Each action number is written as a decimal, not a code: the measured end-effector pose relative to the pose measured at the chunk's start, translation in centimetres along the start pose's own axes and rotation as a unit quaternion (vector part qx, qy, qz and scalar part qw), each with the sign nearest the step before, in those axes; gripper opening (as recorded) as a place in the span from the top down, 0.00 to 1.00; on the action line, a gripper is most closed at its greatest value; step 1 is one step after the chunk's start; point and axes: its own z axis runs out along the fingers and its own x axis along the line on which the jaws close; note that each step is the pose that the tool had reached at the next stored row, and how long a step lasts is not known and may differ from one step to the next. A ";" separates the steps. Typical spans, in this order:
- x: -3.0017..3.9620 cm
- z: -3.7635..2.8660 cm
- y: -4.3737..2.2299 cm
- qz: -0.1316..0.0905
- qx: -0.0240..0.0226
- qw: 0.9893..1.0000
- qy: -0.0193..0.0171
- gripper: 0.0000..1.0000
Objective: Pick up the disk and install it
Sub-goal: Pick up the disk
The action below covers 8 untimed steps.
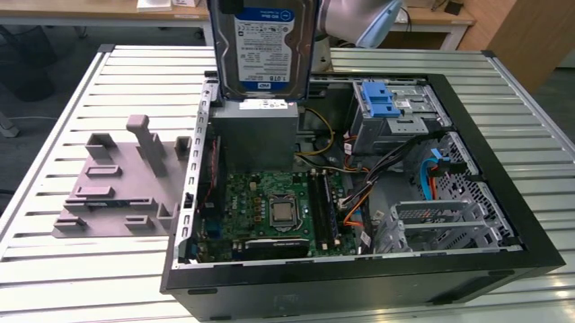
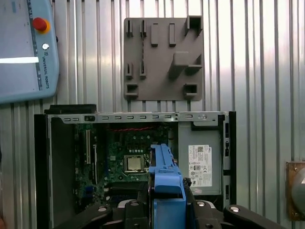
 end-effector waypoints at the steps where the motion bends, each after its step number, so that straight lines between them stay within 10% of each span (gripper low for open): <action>1: 0.23 0.01 -0.05 0.000 0.000 1.000 0.000 0.64; 8: 0.49 0.13 -1.89 0.000 0.000 1.000 0.000 0.64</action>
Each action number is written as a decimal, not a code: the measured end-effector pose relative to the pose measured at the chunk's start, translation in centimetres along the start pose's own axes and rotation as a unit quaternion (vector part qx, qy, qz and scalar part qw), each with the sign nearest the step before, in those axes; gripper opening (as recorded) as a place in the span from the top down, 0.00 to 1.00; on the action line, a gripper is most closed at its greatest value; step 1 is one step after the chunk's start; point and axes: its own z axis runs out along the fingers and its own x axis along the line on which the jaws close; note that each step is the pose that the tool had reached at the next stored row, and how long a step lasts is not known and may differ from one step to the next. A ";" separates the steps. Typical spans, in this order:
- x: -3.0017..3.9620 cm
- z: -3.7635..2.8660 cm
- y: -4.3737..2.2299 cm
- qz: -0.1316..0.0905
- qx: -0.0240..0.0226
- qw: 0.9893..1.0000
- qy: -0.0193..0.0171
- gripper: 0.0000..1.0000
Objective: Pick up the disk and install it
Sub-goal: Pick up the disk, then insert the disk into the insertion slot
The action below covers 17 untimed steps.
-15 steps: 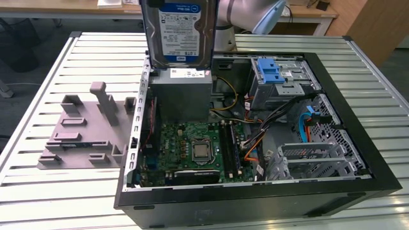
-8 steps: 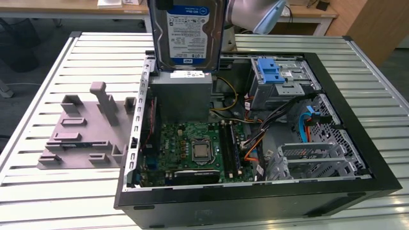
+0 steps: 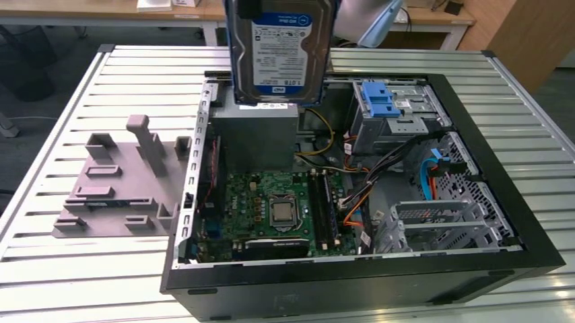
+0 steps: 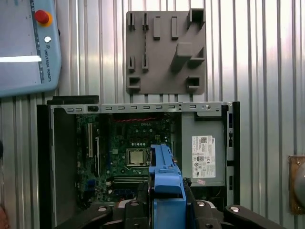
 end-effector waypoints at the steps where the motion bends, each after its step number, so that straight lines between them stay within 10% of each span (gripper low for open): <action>1: -0.02 0.02 -0.45 0.000 0.000 1.000 0.000 0.64; 7: -0.11 0.10 -2.76 0.000 0.000 1.000 0.000 0.64; 17: -0.11 0.14 -2.80 0.000 0.000 1.000 0.000 0.64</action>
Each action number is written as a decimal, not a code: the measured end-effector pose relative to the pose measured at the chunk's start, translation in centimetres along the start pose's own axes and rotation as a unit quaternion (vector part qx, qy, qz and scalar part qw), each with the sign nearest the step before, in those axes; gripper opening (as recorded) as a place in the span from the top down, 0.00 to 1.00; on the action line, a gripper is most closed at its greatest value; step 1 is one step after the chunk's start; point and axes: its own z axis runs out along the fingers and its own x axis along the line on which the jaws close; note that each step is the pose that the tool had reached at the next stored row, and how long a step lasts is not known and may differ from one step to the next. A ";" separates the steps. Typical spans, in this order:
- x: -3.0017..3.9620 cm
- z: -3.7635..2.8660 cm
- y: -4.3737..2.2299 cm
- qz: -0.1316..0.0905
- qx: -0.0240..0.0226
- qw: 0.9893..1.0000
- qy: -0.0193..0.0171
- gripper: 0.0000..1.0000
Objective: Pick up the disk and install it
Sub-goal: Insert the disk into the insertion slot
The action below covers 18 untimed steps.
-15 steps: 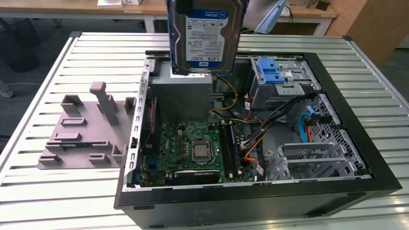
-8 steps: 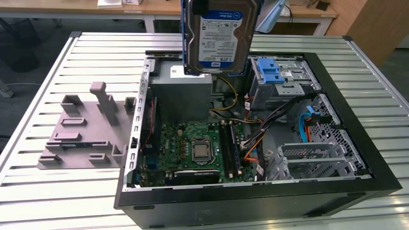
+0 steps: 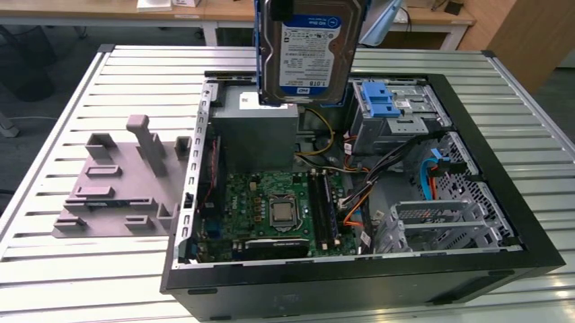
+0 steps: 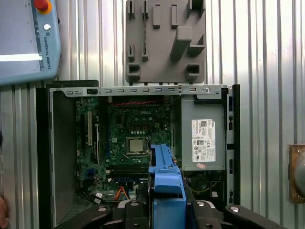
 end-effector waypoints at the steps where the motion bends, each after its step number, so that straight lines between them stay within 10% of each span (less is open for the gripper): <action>1: 0.00 0.00 0.00 0.000 0.000 1.000 0.000 0.64; 8: 0.22 0.01 -0.02 0.000 0.000 1.000 0.000 0.64; 18: 3.52 0.25 -0.14 0.000 0.000 1.000 0.000 0.64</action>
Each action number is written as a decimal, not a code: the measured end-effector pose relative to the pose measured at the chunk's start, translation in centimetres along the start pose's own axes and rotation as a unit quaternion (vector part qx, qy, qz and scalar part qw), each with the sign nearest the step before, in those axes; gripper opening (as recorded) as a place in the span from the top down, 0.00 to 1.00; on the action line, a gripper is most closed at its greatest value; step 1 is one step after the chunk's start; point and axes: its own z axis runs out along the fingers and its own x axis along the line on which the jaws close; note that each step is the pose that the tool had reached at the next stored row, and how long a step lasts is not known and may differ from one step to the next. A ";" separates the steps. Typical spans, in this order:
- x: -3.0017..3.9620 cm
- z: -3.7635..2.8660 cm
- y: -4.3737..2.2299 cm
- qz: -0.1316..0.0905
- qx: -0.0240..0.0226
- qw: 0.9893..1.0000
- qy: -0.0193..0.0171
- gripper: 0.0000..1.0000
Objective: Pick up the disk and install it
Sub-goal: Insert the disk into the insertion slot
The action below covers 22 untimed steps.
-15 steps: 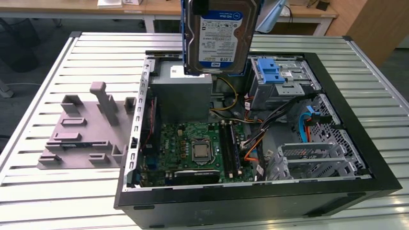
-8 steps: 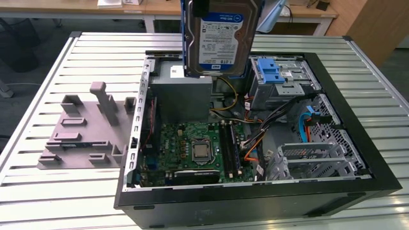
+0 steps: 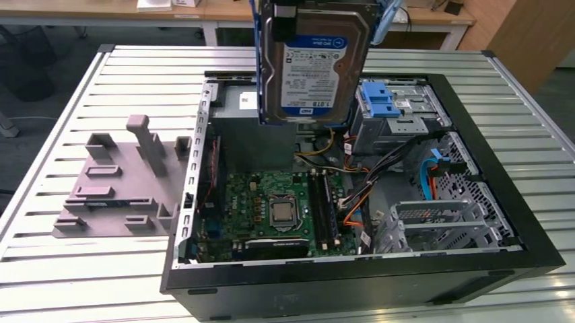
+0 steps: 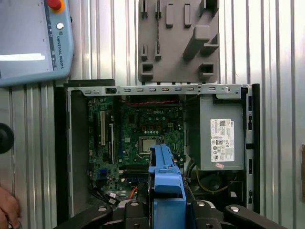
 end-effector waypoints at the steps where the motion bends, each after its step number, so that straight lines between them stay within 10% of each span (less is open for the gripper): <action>1: 0.33 0.02 -0.01 0.000 0.000 1.000 0.000 0.64; 14: 1.95 0.38 -1.82 0.000 0.000 1.000 0.000 0.64; 22: 4.29 0.76 -2.18 0.000 0.000 1.000 0.000 0.64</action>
